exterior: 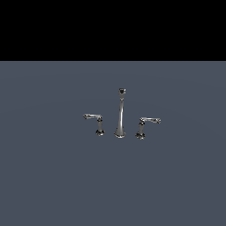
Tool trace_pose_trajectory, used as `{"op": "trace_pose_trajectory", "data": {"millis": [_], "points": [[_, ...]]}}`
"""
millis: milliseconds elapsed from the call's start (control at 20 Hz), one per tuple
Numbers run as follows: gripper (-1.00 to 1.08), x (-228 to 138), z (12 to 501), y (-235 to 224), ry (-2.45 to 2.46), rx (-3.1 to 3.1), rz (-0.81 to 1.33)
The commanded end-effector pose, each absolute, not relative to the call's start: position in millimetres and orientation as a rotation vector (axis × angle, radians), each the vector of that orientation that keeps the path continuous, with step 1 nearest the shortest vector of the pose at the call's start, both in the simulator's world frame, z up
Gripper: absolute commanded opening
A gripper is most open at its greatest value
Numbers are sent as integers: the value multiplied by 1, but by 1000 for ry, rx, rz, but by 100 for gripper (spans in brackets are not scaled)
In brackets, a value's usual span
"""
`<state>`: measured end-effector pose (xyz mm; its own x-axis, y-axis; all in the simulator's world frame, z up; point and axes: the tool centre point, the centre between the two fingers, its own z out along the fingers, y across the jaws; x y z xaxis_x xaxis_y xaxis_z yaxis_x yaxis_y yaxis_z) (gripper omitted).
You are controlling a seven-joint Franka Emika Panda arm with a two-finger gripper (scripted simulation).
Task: Turn on the faucet by rotating a designated handle.
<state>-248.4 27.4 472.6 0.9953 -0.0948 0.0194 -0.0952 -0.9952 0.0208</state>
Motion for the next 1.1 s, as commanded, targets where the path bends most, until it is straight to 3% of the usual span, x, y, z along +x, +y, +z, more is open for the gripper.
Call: {"op": "trace_pose_trajectory", "data": {"millis": [0,1050], "points": [[-100,-245,463,34,-210,3113,28],[-100,-181,352,98,-912,2994,18]]}}
